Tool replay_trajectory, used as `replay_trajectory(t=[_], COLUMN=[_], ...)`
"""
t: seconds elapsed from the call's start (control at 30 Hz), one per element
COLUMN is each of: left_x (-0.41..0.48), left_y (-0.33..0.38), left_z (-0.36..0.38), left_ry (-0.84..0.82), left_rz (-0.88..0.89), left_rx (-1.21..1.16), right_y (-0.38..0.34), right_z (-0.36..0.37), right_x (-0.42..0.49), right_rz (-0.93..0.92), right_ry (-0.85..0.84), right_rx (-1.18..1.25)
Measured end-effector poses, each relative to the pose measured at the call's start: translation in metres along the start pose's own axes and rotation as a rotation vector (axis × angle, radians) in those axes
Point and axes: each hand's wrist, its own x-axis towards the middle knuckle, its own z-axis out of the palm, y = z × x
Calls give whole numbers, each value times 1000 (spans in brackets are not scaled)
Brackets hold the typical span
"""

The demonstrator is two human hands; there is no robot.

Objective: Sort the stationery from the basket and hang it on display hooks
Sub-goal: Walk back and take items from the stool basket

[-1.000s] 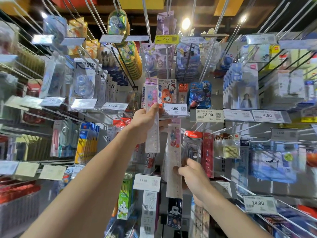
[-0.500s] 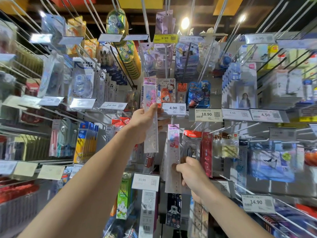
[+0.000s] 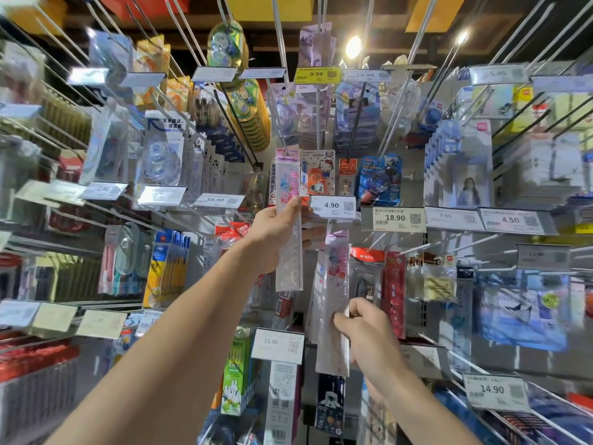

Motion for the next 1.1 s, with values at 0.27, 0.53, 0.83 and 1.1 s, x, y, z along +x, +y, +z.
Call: replay_trajectory(t=[0.27, 0.53, 0.83, 1.1], left_x=[0, -8, -14, 9], left_y=[1, 5, 9, -10], left_z=[-1, 2, 5, -3], left_ry=[25, -39, 19, 30], left_rz=[2, -8, 11, 8], left_rx=[13, -4, -13, 35], right_y=[6, 8, 15, 9], right_z=[-6, -6, -7, -9], right_x=[-7, -3, -10, 0], right_rz=[-138, -123, -113, -97], right_ry=[-2, -47, -60, -25], right_rx=[-10, -21, -1, -23])
